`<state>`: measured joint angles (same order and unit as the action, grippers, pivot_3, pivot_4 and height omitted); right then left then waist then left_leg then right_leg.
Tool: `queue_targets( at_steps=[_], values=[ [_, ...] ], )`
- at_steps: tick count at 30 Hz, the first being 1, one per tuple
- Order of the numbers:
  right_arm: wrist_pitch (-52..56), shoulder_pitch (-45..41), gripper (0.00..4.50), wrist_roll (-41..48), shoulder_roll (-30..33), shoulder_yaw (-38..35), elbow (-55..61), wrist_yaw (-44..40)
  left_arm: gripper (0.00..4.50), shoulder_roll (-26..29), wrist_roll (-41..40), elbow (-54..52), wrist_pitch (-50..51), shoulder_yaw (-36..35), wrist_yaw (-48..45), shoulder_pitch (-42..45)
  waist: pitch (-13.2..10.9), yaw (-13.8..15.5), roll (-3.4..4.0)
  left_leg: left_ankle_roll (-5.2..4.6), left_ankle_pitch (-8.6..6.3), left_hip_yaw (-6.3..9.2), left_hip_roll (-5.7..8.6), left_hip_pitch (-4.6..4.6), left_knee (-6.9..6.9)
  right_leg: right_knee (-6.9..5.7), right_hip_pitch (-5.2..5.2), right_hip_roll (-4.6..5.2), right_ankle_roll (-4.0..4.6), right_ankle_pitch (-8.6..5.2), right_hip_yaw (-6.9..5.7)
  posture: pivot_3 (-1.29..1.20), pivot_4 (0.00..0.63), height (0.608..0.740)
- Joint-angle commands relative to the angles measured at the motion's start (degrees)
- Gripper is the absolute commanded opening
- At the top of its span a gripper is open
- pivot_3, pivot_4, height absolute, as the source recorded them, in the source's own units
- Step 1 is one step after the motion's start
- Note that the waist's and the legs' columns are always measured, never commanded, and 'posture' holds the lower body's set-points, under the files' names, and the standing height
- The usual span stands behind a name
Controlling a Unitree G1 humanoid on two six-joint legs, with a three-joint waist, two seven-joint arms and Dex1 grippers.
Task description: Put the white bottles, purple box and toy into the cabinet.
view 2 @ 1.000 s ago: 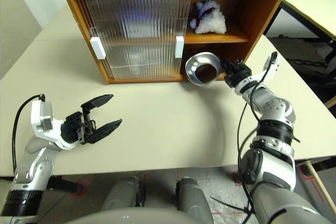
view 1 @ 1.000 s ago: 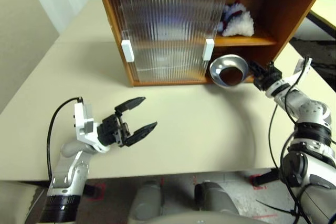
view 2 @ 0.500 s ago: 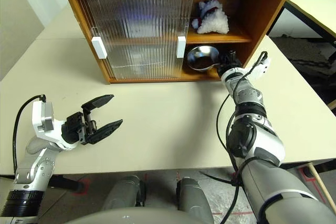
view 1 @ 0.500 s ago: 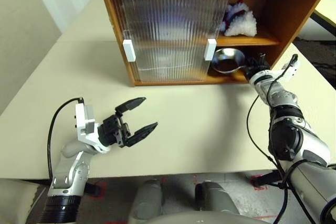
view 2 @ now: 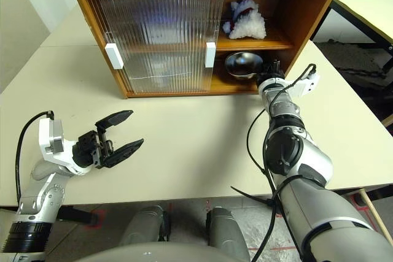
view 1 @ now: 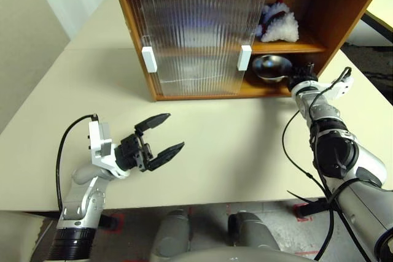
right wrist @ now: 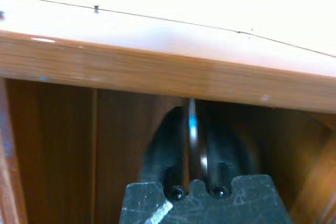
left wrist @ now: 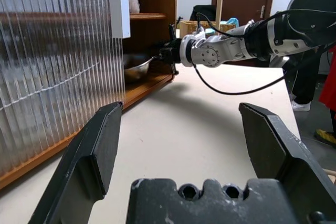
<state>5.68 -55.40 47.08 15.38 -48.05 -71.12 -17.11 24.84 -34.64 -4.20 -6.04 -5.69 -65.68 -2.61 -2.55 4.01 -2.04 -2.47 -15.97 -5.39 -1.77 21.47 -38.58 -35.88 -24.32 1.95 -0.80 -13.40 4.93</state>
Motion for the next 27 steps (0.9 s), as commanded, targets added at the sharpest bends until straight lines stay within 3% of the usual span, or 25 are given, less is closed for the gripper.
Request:
queue_targets(
  at_steps=[1, 6, 7, 18, 27],
  values=[
    [-0.39, -1.26, 2.40, 0.28, -0.45, -0.47, -0.91, 0.08, 4.50, -0.04, 0.81, 0.32, -0.11, 0.28, 0.13, 0.25, 0.00, 0.00, 0.00, 0.00, 0.00, 0.00, 0.00, 0.00, 0.01, 0.00, -0.01, 0.00, 0.00, 0.00, 0.00, 0.26, 0.014, 0.740],
    [0.17, -1.15, 4.34, -0.19, -0.50, 0.08, -0.91, -1.04, 4.50, -0.09, 0.79, 0.37, -0.10, 0.31, 0.18, 0.19, 0.00, 0.03, 0.01, 0.00, 0.00, 0.00, 0.00, -0.01, 0.05, 0.00, -0.01, 0.01, 0.01, 0.01, -0.01, 0.26, 0.015, 0.740],
    [0.09, -0.93, 4.45, -0.61, -0.44, 0.51, -0.76, -1.50, 4.50, -0.12, 0.82, 0.37, -0.12, 0.34, 0.22, 0.16, 0.01, 0.04, 0.01, 0.00, 0.00, 0.00, 0.00, -0.01, 0.06, 0.01, -0.01, 0.01, 0.01, 0.01, -0.01, 0.26, 0.015, 0.740],
    [1.27, 5.53, 4.45, -4.41, 0.18, 5.85, 6.77, -9.06, 4.50, -0.61, 0.99, -0.07, -0.22, 0.53, 0.57, -0.64, 0.01, 0.17, 0.01, 0.01, 0.00, 0.01, 0.01, -0.04, 0.35, 0.08, -0.03, 0.01, 0.03, -0.01, -0.01, 0.27, 0.022, 0.740],
    [9.20, 21.59, 4.45, -8.83, 0.78, 14.58, 23.38, -11.72, 4.50, -0.11, 0.86, 0.07, -0.48, -0.38, 0.54, -0.96, 0.20, 0.36, 0.00, 0.01, 0.00, 0.00, 0.03, -0.09, 0.36, 0.06, 0.00, 0.07, 0.05, -0.02, -0.01, 0.28, 0.019, 0.740]
  ],
)
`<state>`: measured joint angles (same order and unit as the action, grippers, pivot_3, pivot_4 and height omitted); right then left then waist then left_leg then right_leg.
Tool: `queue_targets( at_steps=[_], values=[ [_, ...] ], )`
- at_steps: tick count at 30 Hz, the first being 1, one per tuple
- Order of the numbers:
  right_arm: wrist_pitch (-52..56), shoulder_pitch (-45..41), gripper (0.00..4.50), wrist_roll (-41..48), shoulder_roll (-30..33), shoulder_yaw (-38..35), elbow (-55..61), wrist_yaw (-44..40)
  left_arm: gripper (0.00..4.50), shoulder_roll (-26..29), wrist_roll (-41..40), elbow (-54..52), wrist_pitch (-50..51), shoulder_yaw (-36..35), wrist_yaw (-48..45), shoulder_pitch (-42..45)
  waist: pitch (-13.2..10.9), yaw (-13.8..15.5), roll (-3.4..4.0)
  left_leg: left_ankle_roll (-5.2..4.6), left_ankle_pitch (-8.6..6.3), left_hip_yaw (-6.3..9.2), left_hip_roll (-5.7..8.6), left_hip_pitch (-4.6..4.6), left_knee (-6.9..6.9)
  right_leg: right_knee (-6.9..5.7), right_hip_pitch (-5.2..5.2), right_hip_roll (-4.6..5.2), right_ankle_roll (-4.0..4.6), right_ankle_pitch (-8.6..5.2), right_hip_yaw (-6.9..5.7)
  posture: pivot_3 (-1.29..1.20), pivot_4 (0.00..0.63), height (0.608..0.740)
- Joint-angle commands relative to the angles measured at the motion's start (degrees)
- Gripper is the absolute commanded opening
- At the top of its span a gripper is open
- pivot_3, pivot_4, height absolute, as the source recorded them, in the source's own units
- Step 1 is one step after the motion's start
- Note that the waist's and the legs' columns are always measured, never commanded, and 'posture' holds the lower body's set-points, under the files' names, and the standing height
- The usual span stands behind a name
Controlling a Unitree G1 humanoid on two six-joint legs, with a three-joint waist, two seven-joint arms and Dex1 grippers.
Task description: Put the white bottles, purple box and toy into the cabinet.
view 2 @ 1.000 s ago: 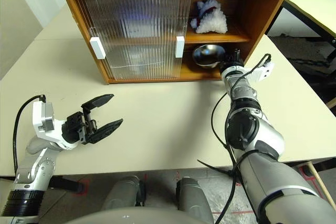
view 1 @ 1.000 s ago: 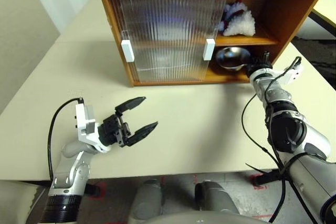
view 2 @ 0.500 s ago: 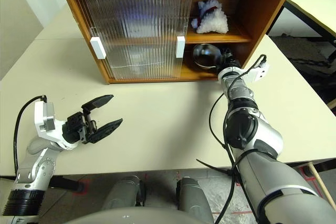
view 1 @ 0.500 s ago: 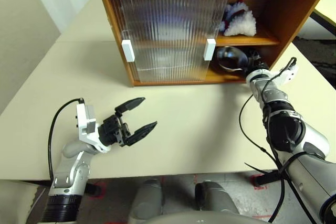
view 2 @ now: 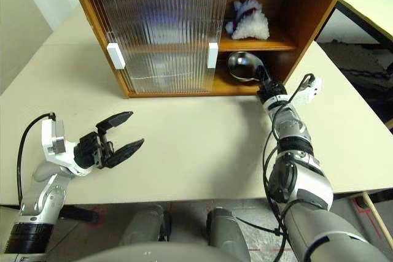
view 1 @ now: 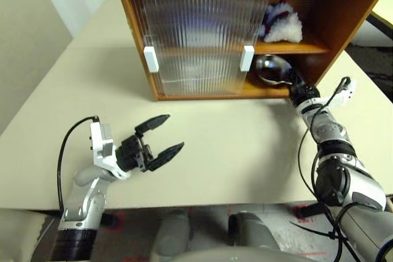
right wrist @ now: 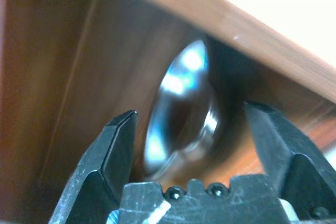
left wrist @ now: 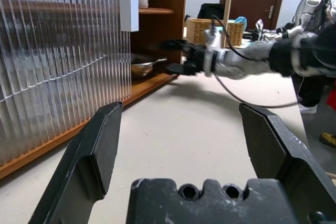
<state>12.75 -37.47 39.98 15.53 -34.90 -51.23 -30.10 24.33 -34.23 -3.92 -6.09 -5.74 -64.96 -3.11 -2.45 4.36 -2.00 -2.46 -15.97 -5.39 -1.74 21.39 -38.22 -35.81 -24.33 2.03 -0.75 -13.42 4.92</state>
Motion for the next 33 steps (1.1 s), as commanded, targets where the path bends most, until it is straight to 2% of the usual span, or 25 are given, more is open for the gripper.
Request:
queue_targets(
  at_steps=[1, 10, 11, 14, 23, 33],
  values=[
    [2.65, 5.98, 4.45, -2.25, 0.47, 2.50, 6.58, 1.15, 4.50, 0.63, 0.33, -0.20, -0.42, -0.55, -0.35, -0.58, 0.20, 0.02, -0.09, 0.00, 0.00, 0.00, 0.00, -0.03, 0.00, -0.01, 0.02, 0.00, 0.00, 0.00, -0.01, 0.28, 0.018, 0.740],
    [0.83, 23.49, 4.45, -6.70, -0.96, 15.30, 26.87, -12.26, 4.50, 1.49, 0.07, 0.28, -0.45, -1.73, -0.57, -0.32, 0.42, -0.04, -0.02, 0.00, 0.00, -0.01, -0.03, -0.09, -0.01, -0.04, 0.06, -0.05, 0.02, -0.07, -0.02, 0.28, 0.011, 0.740],
    [1.41, 25.05, 4.29, -6.84, -1.07, 16.66, 28.54, -13.38, 4.50, 1.45, 0.12, 0.35, -0.49, -1.75, -0.55, -0.23, 0.43, -0.04, -0.02, 0.00, 0.00, -0.01, -0.03, -0.09, 0.00, -0.04, 0.06, -0.05, 0.03, -0.08, -0.03, 0.28, 0.011, 0.740],
    [2.40, 28.18, 3.53, -7.80, -1.04, 22.07, 34.59, -17.55, 4.50, 1.21, 0.22, 0.29, -0.53, -1.65, -0.58, -0.27, 0.43, 0.02, -0.02, 0.00, 0.00, 0.01, -0.03, -0.12, -0.02, -0.06, 0.06, -0.06, 0.03, -0.14, -0.06, 0.28, 0.011, 0.740],
    [4.95, 20.80, 0.11, -7.93, -5.68, 29.69, 40.13, -17.96, 4.50, 0.60, 0.63, 0.39, -0.30, -1.18, -0.10, 0.24, 0.43, 0.27, -0.03, 0.01, 0.00, 0.01, -0.04, -0.16, -0.12, -0.12, 0.03, -0.05, 0.10, -0.15, -0.14, 0.27, 0.013, 0.740],
    [6.36, 11.45, 0.02, -7.00, -13.44, 30.00, 39.96, -9.79, 4.50, 0.73, 0.92, 0.49, -0.04, -0.90, -0.06, 0.58, 0.47, 1.50, -0.09, 0.11, -0.03, 0.01, -0.04, -0.07, -0.04, -0.16, -0.10, -0.02, 0.17, -0.13, -0.24, 0.26, 0.012, 0.740]
  ],
)
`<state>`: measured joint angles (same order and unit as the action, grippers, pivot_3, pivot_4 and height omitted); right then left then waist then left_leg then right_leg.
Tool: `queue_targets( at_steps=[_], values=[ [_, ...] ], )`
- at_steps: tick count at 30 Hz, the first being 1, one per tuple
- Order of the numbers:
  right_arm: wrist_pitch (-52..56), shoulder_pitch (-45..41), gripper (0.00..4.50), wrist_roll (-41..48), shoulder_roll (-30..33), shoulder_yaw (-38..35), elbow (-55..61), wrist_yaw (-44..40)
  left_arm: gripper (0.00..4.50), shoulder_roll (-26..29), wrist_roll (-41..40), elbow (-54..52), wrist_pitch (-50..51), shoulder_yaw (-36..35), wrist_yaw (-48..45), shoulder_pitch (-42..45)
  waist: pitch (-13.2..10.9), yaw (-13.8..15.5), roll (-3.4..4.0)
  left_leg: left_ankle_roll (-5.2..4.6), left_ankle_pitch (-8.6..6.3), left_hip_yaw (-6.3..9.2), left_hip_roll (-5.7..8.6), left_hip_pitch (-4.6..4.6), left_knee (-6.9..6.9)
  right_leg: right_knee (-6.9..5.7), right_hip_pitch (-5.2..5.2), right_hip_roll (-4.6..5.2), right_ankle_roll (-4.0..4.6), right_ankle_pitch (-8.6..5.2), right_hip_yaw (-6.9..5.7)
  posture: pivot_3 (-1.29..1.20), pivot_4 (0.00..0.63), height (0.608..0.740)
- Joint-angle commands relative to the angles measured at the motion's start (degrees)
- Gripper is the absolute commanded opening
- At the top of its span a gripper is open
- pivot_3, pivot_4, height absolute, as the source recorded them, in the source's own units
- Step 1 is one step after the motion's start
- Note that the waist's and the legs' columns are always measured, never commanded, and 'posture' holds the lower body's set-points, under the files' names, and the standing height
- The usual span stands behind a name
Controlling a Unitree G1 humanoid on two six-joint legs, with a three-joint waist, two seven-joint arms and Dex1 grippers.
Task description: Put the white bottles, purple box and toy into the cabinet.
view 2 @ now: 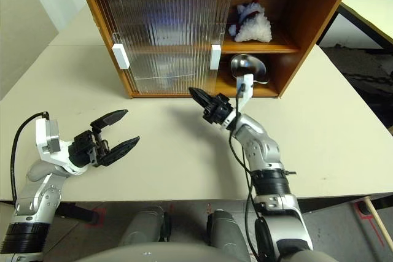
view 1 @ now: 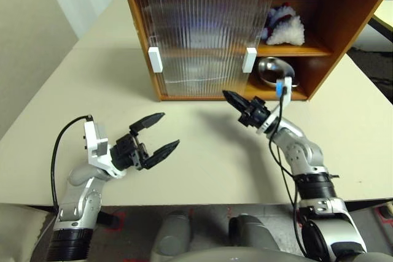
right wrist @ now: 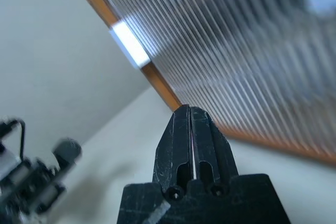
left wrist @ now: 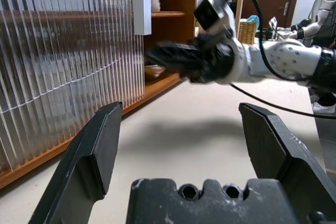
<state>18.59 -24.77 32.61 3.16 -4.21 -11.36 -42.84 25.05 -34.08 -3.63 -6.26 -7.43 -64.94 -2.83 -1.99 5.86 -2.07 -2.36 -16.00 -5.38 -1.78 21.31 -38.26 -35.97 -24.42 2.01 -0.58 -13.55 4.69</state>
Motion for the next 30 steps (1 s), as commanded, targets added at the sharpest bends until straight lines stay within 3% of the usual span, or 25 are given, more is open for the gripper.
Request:
queue_targets(
  at_steps=[1, 11, 30],
  values=[
    [0.46, -1.98, 0.02, 0.65, -1.83, -1.41, -0.15, 4.36, 4.50, 0.01, 0.79, 0.07, 0.21, 0.87, 0.00, 0.36, 0.01, 0.03, -0.02, 0.01, 0.00, 0.01, 0.00, 0.00, 0.02, 0.00, 0.00, 0.00, 0.01, 0.00, -0.02, 0.26, 0.014, 0.740],
    [-3.21, -7.09, 0.02, 0.93, -4.58, -7.52, -3.23, 14.41, 4.50, 0.05, 0.78, 0.11, 0.29, 0.99, 0.01, 0.61, 0.04, -0.02, -0.05, 0.06, 0.01, 0.02, 0.00, 0.01, 0.03, -0.02, -0.01, 0.06, 0.06, -0.01, -0.15, 0.26, 0.011, 0.740],
    [-10.97, -5.86, 0.02, 1.17, -6.38, -12.61, -0.36, 24.40, 4.50, -0.36, 0.98, 1.93, -0.44, 1.99, -0.88, 1.22, 0.04, -0.10, -0.05, 0.06, 0.05, 0.00, 0.01, 0.00, -0.05, -0.14, 0.00, 0.08, 0.07, -0.01, -0.13, 0.24, 0.013, 0.740]
  ],
)
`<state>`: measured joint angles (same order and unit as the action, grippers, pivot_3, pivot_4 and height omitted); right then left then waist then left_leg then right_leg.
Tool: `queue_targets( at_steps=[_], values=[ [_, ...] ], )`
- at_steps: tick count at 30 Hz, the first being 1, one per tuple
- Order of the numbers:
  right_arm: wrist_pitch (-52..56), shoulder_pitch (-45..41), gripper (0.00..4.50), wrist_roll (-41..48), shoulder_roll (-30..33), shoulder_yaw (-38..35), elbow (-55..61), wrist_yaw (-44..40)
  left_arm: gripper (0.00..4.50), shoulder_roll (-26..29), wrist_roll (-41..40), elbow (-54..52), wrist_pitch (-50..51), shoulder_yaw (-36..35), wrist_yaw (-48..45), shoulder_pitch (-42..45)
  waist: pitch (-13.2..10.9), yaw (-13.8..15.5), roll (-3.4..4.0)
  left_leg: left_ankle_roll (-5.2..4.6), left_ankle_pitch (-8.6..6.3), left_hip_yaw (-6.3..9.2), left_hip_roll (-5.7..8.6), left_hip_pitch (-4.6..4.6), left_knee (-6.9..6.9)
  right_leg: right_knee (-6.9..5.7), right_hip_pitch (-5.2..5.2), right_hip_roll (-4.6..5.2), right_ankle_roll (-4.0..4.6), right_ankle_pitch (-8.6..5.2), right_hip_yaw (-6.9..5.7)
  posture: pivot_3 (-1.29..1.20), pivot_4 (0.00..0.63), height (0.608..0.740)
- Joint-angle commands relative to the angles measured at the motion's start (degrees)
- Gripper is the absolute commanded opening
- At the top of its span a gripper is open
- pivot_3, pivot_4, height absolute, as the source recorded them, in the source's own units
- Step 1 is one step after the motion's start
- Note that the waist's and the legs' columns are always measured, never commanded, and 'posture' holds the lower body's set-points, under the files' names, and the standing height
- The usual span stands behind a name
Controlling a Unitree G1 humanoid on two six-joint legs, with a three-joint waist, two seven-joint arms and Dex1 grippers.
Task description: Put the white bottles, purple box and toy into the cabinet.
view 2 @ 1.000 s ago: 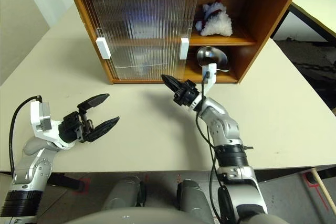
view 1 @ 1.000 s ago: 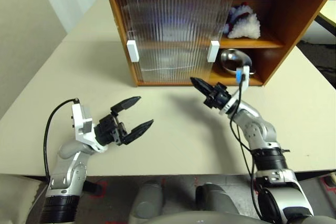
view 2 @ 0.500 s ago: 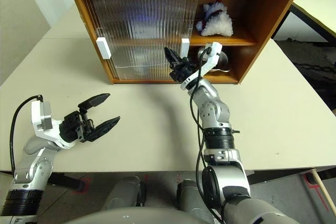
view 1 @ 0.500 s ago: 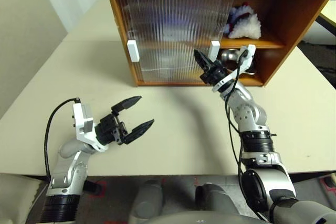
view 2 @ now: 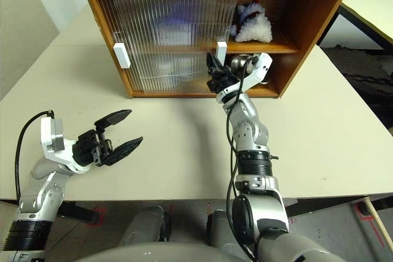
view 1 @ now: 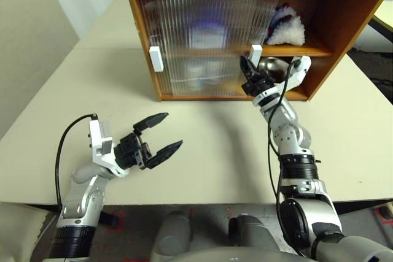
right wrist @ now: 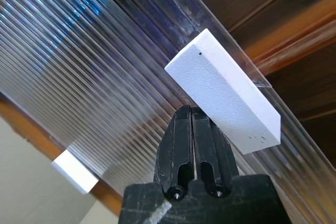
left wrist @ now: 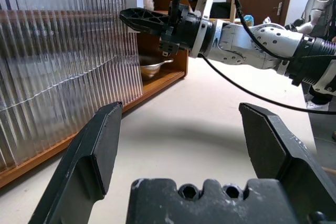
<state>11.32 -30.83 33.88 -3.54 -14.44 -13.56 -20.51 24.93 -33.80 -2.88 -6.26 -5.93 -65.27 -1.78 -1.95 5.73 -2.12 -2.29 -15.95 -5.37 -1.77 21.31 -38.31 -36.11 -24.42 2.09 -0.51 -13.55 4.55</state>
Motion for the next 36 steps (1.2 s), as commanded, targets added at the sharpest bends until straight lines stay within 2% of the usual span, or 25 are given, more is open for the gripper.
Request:
queue_targets(
  at_steps=[1, 5, 9, 15, 21, 29, 36],
  values=[
    [-4.04, 0.33, 0.02, -0.07, 0.22, -2.51, 1.95, 2.42, 4.50, -0.22, 0.71, 1.28, -0.47, 0.50, -0.63, 0.21, 0.00, 0.04, 0.00, 0.00, 0.00, 0.00, 0.00, 0.00, 0.00, -0.01, 0.00, 0.00, 0.00, 0.00, 0.00, 0.24, 0.013, 0.740],
    [-6.06, 1.08, 0.02, -1.04, 0.30, -2.36, 2.83, 3.83, 4.50, -0.09, 0.63, 1.88, -0.65, 0.40, -1.00, 0.46, 0.00, 0.04, 0.00, 0.00, 0.01, 0.00, 0.00, 0.02, -0.07, -0.02, 0.01, 0.01, 0.00, 0.00, 0.00, 0.23, 0.011, 0.740],
    [-8.32, 1.08, 0.02, 0.68, -1.72, -5.98, 2.73, 10.51, 4.50, -0.01, 0.56, 2.60, -0.73, 0.32, -1.48, 0.93, 0.00, 0.03, 0.00, 0.00, 0.01, 0.00, 0.00, 0.03, -0.12, -0.06, 0.01, 0.02, 0.00, 0.00, 0.00, 0.22, 0.013, 0.740],
    [-10.11, 2.53, 0.02, -0.34, -1.65, -6.36, 3.55, 12.73, 4.50, -0.05, 0.60, 3.35, -0.55, 0.62, -2.27, 1.65, -0.01, -0.11, 0.02, 0.07, -0.03, -0.01, 0.01, 0.08, -0.54, -0.21, 0.07, 0.12, -0.03, -0.04, -0.02, 0.22, 0.013, 0.740],
    [-12.95, 2.49, 0.02, -0.97, -1.10, -7.89, 3.05, 15.58, 4.50, -0.24, 0.62, 3.79, -0.56, 1.07, -2.92, 1.91, -0.05, -1.73, 0.09, 0.01, 0.01, 0.00, -0.02, 0.03, -0.56, -0.33, 0.07, 0.08, 0.00, -0.06, 0.01, 0.20, 0.015, 0.740],
    [-14.54, 1.74, 0.02, -0.34, 0.22, -9.42, 0.09, 16.93, 4.50, -1.02, 0.91, 2.80, -0.29, 1.90, -2.29, 1.95, -0.08, -3.16, 0.13, -0.01, 0.01, 0.04, -0.03, 0.02, -0.49, -0.46, 0.03, -0.01, 0.01, -0.18, 0.10, 0.20, 0.010, 0.740],
    [-16.83, 0.53, 0.02, -0.85, 3.46, -11.06, -4.86, 16.00, 4.50, -1.34, 0.93, 2.16, -0.21, 2.29, -1.52, 1.97, -0.07, -3.10, 0.13, -0.03, 0.02, 0.03, 0.01, -0.01, -0.51, -0.43, 0.10, 0.00, -0.07, -0.22, 0.16, 0.21, 0.010, 0.740]
  ],
)
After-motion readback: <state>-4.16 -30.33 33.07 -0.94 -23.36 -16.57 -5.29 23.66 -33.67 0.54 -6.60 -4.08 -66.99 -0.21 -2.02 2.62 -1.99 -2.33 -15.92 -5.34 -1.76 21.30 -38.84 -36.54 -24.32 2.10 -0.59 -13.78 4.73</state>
